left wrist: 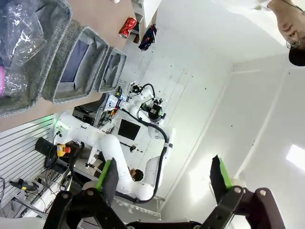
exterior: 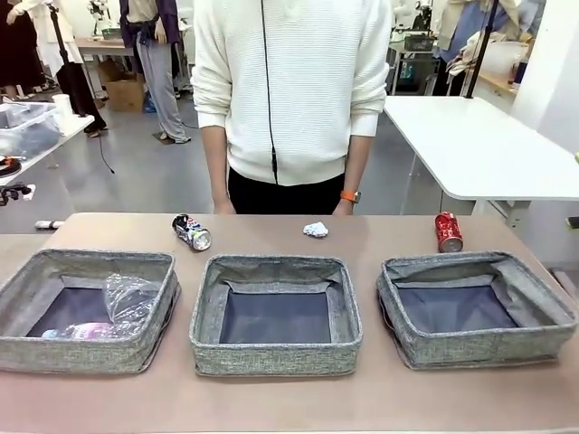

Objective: Sort the waste into the appropriate baskets.
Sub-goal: Pick up the waste item pointed out by the person.

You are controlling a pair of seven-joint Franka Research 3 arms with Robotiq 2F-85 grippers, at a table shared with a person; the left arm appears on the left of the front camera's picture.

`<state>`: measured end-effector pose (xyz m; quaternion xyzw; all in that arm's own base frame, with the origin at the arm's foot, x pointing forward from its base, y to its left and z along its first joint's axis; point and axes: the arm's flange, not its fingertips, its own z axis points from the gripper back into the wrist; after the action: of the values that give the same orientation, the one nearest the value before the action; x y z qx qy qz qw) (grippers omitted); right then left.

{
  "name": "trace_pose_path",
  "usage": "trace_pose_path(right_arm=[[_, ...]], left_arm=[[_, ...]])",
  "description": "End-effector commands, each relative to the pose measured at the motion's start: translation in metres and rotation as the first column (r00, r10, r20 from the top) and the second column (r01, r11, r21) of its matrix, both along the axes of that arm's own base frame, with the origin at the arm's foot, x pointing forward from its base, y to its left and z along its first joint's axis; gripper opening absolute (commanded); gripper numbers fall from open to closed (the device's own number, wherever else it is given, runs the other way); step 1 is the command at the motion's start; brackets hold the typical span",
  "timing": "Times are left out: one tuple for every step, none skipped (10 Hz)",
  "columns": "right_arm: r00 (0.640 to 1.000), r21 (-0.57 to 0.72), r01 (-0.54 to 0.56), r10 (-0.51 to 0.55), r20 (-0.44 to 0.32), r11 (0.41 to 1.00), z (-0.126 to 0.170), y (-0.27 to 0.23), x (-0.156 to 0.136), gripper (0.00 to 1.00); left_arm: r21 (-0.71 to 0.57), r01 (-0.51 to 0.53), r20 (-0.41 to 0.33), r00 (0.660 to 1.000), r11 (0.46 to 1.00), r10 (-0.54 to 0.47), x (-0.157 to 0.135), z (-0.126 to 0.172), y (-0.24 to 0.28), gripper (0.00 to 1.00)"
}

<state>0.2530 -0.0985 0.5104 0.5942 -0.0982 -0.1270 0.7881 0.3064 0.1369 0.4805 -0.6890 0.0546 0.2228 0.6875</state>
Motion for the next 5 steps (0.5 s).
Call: trace_pose_path(right_arm=[[1.000, 0.001, -0.001, 0.001, -0.010, 1.000, 0.0046, -0.0008, -0.0005, 1.00], [1.000, 0.001, -0.001, 0.001, -0.010, 1.000, 0.0046, -0.0008, -0.0005, 1.00], [1.000, 0.001, -0.001, 0.001, -0.010, 1.000, 0.0046, -0.0008, -0.0005, 1.00], [1.000, 0.001, -0.001, 0.001, -0.010, 1.000, 0.0046, -0.0008, -0.0005, 1.00], [1.000, 0.001, -0.001, 0.001, -0.010, 1.000, 0.0046, -0.0008, -0.0005, 1.00]], left_arm=[[0.008, -0.001, 0.003, 1.000, 1.000, 0.001, -0.0019, 0.0010, 0.0010, 1.00], [0.008, -0.001, 0.003, 1.000, 1.000, 0.001, -0.0019, 0.0010, 0.0010, 1.00], [0.008, -0.001, 0.003, 1.000, 1.000, 0.001, -0.0019, 0.0010, 0.0010, 1.00], [0.008, -0.001, 0.003, 1.000, 1.000, 0.001, -0.0019, 0.0010, 0.0010, 1.00], [0.008, -0.001, 0.003, 1.000, 1.000, 0.001, -0.0019, 0.0010, 0.0010, 1.00]])
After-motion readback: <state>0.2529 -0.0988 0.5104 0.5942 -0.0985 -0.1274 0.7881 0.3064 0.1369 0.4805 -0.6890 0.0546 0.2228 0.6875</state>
